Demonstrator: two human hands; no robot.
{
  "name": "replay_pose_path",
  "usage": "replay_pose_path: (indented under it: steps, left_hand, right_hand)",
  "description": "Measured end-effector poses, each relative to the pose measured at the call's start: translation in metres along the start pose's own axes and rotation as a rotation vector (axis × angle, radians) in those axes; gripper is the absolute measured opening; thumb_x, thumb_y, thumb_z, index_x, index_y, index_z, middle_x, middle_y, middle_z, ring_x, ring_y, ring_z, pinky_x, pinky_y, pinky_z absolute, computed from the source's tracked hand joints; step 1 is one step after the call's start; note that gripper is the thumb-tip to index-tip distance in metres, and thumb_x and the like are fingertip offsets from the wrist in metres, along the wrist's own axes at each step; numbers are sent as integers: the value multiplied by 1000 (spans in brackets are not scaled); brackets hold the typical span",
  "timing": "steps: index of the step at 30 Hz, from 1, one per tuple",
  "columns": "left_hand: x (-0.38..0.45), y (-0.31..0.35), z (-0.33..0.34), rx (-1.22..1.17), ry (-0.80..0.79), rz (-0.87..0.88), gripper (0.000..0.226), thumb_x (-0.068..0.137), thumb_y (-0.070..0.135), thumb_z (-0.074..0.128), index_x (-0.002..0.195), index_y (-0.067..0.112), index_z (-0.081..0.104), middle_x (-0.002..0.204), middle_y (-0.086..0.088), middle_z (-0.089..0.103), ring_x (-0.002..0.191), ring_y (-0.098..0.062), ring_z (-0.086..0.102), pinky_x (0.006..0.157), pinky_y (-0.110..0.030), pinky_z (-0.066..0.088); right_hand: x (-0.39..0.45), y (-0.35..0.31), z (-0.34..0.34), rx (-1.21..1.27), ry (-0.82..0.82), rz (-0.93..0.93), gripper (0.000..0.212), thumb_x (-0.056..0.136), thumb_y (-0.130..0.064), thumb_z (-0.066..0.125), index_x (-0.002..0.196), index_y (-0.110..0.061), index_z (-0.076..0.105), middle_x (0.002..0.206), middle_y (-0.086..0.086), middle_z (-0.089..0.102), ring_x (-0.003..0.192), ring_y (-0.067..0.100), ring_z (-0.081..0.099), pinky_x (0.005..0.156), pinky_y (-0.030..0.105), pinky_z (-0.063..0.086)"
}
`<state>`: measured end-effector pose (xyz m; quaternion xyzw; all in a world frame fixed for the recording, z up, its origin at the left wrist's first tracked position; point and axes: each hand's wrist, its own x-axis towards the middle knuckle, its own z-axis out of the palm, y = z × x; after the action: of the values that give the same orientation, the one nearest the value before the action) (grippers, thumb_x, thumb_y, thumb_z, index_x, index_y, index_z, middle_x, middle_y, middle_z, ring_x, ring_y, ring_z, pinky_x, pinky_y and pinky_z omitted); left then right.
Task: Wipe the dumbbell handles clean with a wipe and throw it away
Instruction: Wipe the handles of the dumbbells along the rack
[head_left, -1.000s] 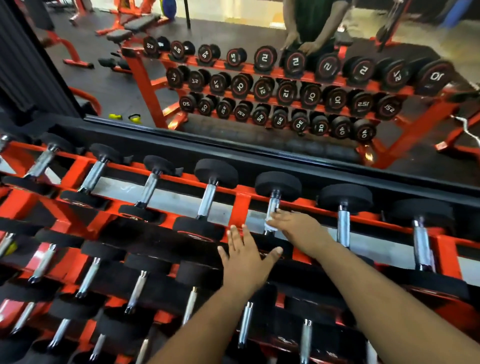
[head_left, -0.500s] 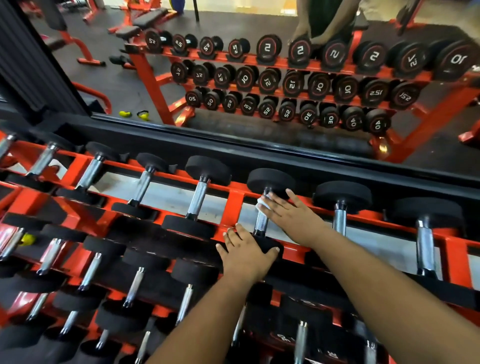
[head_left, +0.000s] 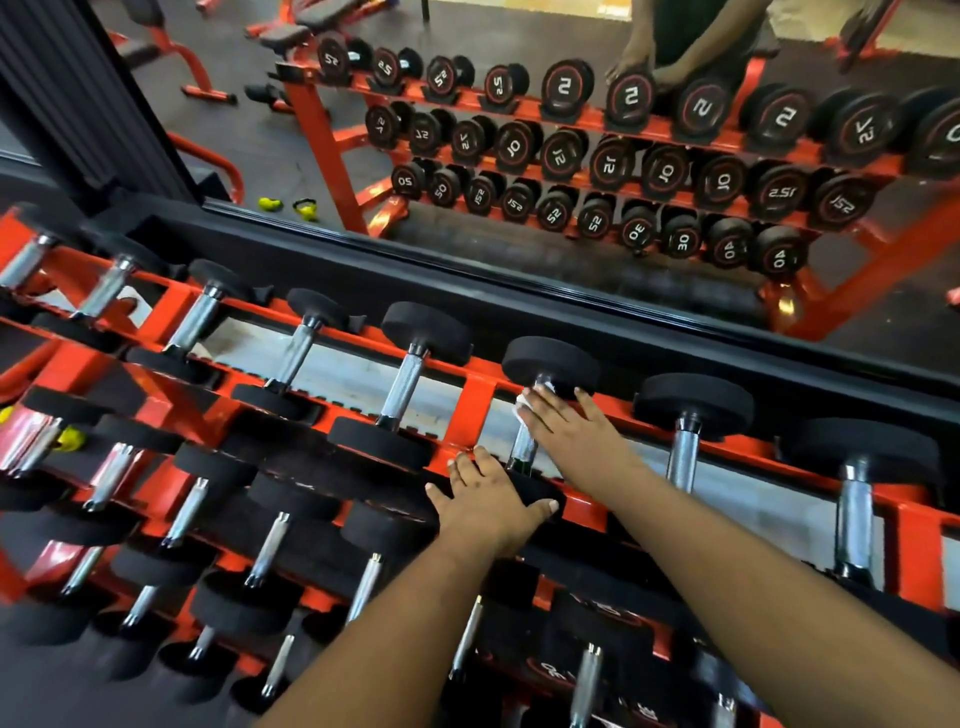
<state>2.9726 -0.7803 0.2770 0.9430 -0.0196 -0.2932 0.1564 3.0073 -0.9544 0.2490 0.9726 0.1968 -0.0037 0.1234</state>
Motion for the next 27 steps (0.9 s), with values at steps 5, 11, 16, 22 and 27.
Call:
replay_pose_path:
  steps: [5, 11, 16, 22, 27]
  left_hand:
    - [0, 0, -1, -6, -5, -6, 126, 83, 82, 53, 160, 6, -12, 169, -19, -3, 157, -34, -3, 120, -66, 0]
    - [-1, 3, -5, 2, -37, -19, 126, 83, 82, 52, 159, 6, -13, 169, -20, -4, 157, -34, -3, 121, -66, -2]
    - [-2, 2, -6, 13, -45, -13, 125, 84, 80, 53, 159, 5, -13, 169, -20, -4, 157, -35, -3, 121, -66, -2]
    - [1, 6, -15, 69, -118, -32, 127, 84, 81, 52, 157, 4, -18, 168, -22, -8, 157, -36, -3, 120, -67, -4]
    - [8, 6, -14, 92, -179, -33, 127, 86, 79, 51, 155, 3, -23, 167, -23, -14, 156, -38, -8, 119, -68, -6]
  right_hand:
    - [-25, 3, 2, 0, -50, -281, 72, 94, -16, 53, 159, -24, 25, 166, 0, 23, 153, 18, 22, 121, 55, 15]
    - [6, -4, -7, 2, -34, 47, 69, 95, -17, 55, 158, -18, 27, 166, 6, 23, 154, 23, 18, 119, 54, 23]
    - [-23, -12, -6, 29, -145, -84, 80, 96, -28, 57, 162, -24, 11, 169, 1, 4, 155, 19, 6, 121, 54, 16]
    - [4, -10, -9, 194, -108, 252, 83, 95, -2, 38, 161, -21, -9, 168, 0, -16, 156, 19, -3, 123, 53, 16]
    - [-9, -26, -7, 637, -76, 316, 84, 94, 9, 44, 162, -26, 7, 167, -7, -5, 154, 14, 12, 119, 25, 19]
